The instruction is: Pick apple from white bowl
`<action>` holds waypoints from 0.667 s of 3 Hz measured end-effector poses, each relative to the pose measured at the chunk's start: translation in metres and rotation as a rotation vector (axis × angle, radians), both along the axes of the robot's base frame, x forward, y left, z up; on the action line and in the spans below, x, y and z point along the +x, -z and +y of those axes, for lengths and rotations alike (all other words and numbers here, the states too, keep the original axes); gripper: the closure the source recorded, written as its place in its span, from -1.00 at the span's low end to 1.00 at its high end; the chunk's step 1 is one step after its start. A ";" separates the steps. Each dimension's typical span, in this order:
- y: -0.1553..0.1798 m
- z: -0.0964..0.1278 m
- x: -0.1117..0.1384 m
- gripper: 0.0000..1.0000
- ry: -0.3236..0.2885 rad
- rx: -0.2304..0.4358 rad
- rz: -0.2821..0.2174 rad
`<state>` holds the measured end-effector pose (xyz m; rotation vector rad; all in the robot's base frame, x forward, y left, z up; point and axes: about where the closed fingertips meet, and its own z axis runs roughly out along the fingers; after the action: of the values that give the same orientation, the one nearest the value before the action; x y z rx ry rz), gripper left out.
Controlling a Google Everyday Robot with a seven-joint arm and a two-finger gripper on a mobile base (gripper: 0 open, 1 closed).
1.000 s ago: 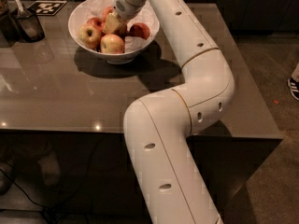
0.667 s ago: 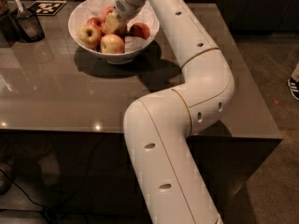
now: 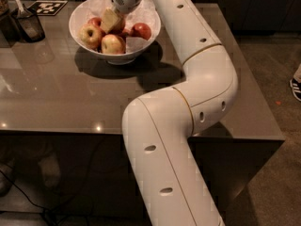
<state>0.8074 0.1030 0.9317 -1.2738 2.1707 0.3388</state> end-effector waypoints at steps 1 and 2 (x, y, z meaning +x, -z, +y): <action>-0.016 0.005 -0.008 1.00 -0.016 -0.006 -0.017; -0.030 0.006 -0.014 1.00 -0.025 -0.017 -0.036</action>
Offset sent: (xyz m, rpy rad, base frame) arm -0.0066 0.0017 0.0670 -0.0330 -0.0576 0.0360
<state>0.7939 0.1092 0.9616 -1.3076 2.1327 0.3059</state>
